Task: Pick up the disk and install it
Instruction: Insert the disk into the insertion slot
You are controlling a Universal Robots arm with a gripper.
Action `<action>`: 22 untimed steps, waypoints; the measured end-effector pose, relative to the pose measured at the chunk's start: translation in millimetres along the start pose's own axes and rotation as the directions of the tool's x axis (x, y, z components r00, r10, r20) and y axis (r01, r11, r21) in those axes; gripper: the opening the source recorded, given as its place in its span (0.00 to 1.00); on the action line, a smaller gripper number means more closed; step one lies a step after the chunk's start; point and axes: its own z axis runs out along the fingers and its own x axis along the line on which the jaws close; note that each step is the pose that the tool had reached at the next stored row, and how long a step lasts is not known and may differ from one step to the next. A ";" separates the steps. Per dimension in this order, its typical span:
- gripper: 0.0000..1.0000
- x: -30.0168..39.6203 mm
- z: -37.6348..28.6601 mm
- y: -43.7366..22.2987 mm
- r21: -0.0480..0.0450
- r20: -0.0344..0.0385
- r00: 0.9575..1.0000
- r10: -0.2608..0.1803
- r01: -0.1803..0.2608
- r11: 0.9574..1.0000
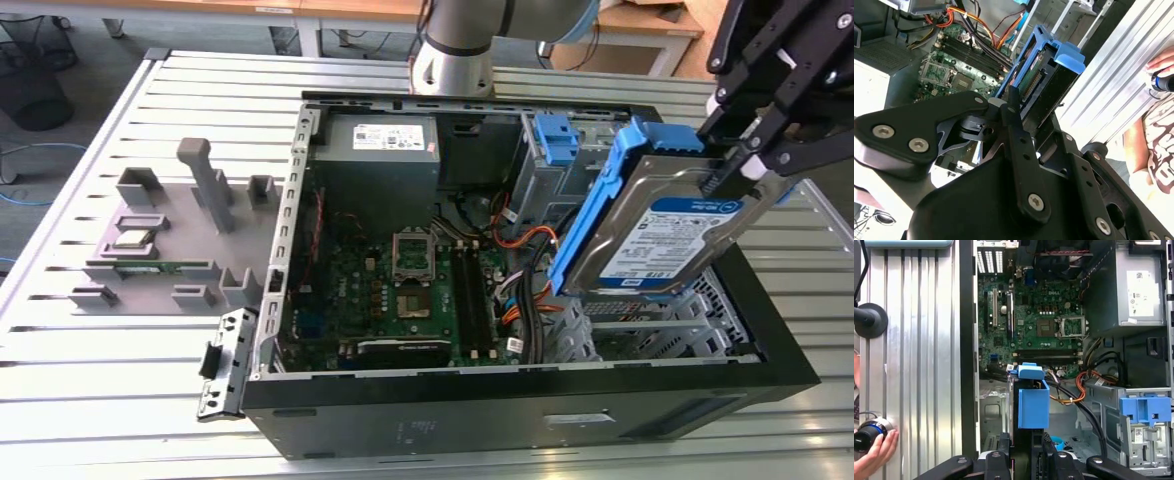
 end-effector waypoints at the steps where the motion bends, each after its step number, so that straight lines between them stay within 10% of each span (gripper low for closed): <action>1: 0.35 0.7 0.0 -2.4 0.000 0.000 1.000 0.000 0.000 1.000; 11: 0.35 6.3 2.7 -23.6 0.000 0.001 1.000 0.000 0.000 1.000; 22: 0.35 10.9 8.9 -33.3 -0.001 0.019 1.000 -0.001 0.001 1.000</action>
